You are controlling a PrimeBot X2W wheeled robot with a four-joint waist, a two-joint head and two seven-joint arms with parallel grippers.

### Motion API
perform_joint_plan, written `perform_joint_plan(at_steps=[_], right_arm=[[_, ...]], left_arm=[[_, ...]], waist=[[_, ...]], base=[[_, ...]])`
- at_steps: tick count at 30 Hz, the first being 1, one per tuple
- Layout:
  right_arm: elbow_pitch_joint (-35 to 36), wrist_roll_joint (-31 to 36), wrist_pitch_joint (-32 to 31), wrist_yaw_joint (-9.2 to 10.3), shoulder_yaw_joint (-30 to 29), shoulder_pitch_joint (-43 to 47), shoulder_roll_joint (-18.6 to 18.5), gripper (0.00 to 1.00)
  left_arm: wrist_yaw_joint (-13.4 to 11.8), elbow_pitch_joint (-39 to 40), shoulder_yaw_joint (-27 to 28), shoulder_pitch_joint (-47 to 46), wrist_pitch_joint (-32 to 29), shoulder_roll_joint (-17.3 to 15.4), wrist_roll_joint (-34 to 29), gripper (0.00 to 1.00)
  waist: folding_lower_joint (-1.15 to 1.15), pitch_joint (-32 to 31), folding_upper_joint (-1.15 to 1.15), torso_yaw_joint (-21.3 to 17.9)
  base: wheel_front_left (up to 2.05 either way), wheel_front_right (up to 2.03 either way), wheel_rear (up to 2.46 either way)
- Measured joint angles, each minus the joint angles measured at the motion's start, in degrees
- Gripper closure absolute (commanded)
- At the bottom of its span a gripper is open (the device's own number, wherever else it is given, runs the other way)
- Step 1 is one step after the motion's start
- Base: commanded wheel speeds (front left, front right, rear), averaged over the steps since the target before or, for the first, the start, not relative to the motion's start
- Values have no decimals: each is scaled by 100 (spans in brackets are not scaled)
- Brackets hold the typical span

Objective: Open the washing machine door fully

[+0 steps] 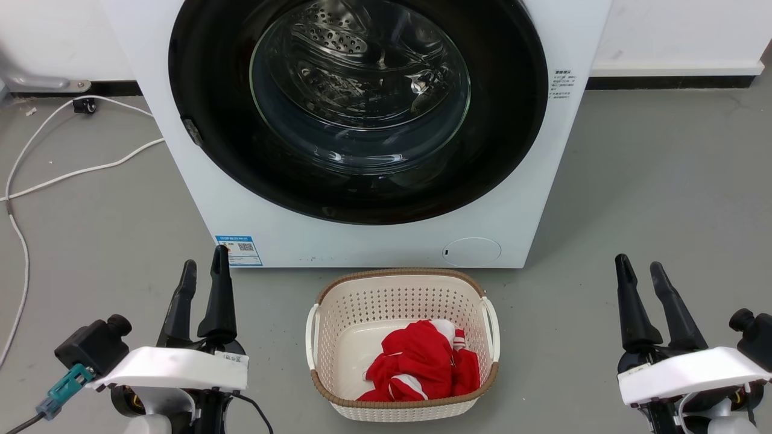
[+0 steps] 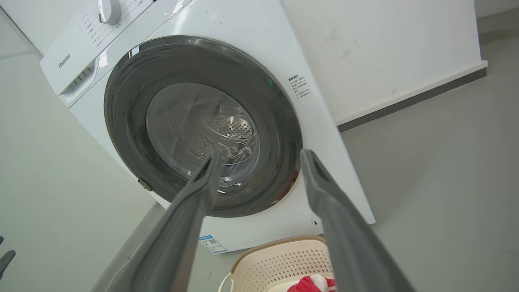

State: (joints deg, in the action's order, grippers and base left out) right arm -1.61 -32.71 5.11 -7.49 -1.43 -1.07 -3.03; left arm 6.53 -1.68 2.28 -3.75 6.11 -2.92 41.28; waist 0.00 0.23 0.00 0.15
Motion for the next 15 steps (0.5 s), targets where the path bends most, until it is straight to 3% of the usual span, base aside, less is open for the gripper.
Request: perform_joint_plan(at_steps=[15], right_arm=[[178, 1080, -70, 0, -24, 122, 1, 0]], left_arm=[[-73, 23, -54, 11, 224, -2, -1154, 0]], waist=[[0, 11, 0, 12]], base=[[0, 0, 0]])
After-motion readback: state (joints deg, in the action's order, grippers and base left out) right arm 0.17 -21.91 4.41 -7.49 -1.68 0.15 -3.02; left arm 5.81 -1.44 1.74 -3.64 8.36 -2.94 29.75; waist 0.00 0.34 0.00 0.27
